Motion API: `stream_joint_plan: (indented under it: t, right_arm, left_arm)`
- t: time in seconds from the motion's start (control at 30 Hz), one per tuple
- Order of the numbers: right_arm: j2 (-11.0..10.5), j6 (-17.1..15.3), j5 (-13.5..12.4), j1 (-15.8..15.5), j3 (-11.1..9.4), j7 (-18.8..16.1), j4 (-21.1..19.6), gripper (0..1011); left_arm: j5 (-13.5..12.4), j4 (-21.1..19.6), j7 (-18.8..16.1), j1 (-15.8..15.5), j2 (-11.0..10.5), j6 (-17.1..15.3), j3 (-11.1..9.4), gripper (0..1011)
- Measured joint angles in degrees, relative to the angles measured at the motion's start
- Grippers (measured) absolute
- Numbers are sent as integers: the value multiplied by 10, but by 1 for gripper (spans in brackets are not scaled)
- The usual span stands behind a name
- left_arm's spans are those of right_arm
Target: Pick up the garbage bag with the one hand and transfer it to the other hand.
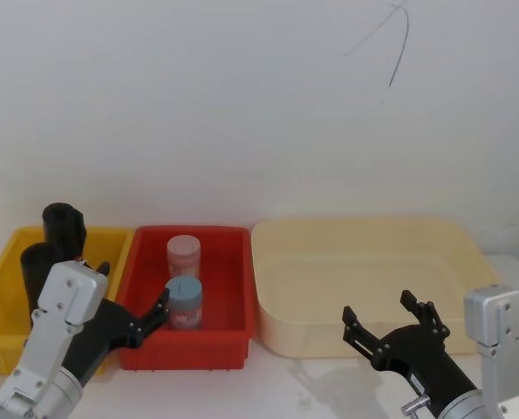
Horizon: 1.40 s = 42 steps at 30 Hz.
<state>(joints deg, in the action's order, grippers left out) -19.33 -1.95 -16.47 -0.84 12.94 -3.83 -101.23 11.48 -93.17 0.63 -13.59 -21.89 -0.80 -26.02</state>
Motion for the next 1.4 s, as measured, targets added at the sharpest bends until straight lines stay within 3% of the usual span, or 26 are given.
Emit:
stream_joint_plan:
  t: [1.4]
  right_arm:
    - [0, 0, 0, 0, 0, 0, 0, 1000]
  left_arm:
    - [0, -2, 0, 2, 0, -1, 1, 1001]
